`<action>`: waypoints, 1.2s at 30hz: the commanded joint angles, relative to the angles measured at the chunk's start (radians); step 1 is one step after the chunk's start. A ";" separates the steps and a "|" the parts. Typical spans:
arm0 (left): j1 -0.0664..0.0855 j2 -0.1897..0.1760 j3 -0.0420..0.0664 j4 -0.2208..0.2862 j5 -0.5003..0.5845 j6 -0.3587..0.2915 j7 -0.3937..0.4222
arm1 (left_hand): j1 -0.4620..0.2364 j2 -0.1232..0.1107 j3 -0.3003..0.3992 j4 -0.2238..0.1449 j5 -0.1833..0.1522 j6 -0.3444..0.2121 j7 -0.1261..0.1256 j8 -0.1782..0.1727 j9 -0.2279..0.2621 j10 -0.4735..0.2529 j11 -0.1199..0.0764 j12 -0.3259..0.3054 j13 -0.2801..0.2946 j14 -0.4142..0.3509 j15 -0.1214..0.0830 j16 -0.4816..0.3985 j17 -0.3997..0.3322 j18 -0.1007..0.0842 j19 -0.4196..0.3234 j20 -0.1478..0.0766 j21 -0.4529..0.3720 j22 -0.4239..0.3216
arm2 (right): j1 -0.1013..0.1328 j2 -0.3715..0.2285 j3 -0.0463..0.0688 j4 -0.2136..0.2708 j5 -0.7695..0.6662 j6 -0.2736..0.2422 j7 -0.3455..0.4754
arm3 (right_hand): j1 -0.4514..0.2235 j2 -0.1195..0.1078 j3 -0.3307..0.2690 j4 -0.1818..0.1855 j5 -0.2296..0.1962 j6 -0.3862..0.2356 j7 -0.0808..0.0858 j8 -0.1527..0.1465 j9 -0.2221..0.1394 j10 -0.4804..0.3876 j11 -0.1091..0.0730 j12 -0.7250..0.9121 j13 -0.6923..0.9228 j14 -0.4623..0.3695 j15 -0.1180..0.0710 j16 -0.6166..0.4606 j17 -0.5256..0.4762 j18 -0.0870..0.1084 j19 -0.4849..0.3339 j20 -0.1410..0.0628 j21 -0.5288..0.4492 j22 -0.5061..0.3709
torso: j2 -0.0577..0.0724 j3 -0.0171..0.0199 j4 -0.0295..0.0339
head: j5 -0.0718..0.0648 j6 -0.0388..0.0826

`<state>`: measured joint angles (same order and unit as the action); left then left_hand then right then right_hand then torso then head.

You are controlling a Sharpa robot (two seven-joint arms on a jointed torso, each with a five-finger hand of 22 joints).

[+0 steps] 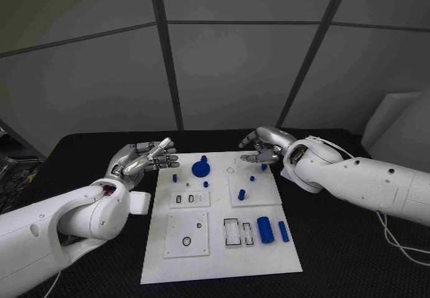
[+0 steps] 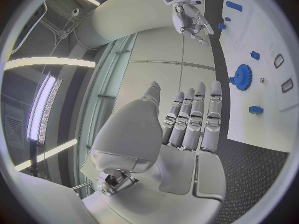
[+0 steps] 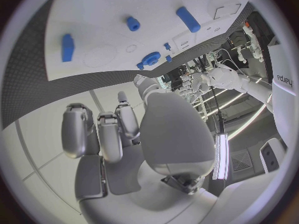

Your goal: Assemble the parts on the task board

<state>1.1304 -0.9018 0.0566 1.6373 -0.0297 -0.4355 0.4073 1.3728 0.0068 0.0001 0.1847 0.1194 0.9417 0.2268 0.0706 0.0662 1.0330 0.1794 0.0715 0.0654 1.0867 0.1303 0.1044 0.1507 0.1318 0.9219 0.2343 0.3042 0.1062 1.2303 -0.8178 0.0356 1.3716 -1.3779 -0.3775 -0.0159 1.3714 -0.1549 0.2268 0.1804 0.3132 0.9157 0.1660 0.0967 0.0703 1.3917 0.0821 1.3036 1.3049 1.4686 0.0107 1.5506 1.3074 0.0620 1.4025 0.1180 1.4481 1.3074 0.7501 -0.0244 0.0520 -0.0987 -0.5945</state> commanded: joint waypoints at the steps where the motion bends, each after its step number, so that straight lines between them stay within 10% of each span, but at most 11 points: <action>1: 0.001 0.002 0.001 -0.002 -0.003 0.019 0.004 | 0.000 0.009 -0.006 -0.001 -0.005 0.002 0.000 -0.006 -0.002 -0.007 -0.002 -0.006 -0.001 -0.003 0.001 -0.003 0.001 0.051 0.003 0.004 -0.003 -0.001 | 0.002 -0.023 0.000 -0.003 0.086 0.039 0.062 | 0.018 -0.001 -0.001 -0.011 -0.008 0.003 -0.003 -0.003 0.000 -0.005 -0.006 -0.005 -0.001 0.088 -0.006 -0.006 0.203 -0.005 -0.008 -0.001 -0.006 0.005 | -0.001 0.0010 -0.0034 | -0.009 0.001; 11: 0.001 0.005 0.001 -0.006 -0.003 0.023 0.003 | 0.000 0.009 -0.006 -0.001 -0.005 0.002 0.000 -0.006 -0.002 -0.007 -0.002 -0.006 -0.001 -0.003 0.001 -0.003 0.001 0.051 0.003 0.004 -0.003 -0.001 | 0.000 -0.048 -0.001 -0.071 0.130 0.073 0.108 | 0.036 -0.003 -0.010 -0.020 -0.011 -0.008 -0.008 -0.012 -0.002 -0.002 -0.012 -0.002 0.003 0.088 -0.010 -0.004 0.206 -0.005 -0.008 -0.005 -0.007 0.005 | 0.000 0.0010 -0.0011 | -0.031 -0.002; 36: -0.002 0.011 0.001 -0.012 -0.003 0.025 0.002 | 0.000 0.008 -0.007 -0.002 -0.005 0.003 -0.001 -0.006 -0.001 -0.007 -0.002 -0.006 -0.001 -0.003 0.001 -0.004 0.001 0.051 0.004 0.004 -0.004 -0.001 | -0.041 -0.065 -0.001 -0.101 0.142 0.136 0.112 | 0.024 -0.004 -0.051 -0.010 0.003 -0.012 0.003 -0.017 -0.002 -0.005 -0.002 -0.006 -0.001 0.089 -0.004 -0.004 0.208 -0.005 -0.008 -0.003 -0.009 0.004 | -0.001 0.0001 -0.0025 | -0.035 -0.011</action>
<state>1.1276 -0.8921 0.0565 1.6252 -0.0297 -0.4240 0.4072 1.3728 0.0068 -0.0027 0.1820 0.1194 0.9417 0.2268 0.0706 0.0664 1.0330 0.1794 0.0715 0.0655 1.0867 0.1303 0.1045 0.1504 0.1318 0.9219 0.2343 0.3042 0.1064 1.1888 -0.8843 0.0338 1.2721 -1.2420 -0.2593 0.0901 1.4002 -0.1574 0.1795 0.1699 0.3129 0.9074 0.1676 0.0828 0.0694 1.3914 0.0750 1.3036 1.3061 1.4649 0.0070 1.5506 1.3073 0.0620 1.3990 0.1143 1.4439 1.3073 0.7501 -0.0244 0.0491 -0.1343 -0.6045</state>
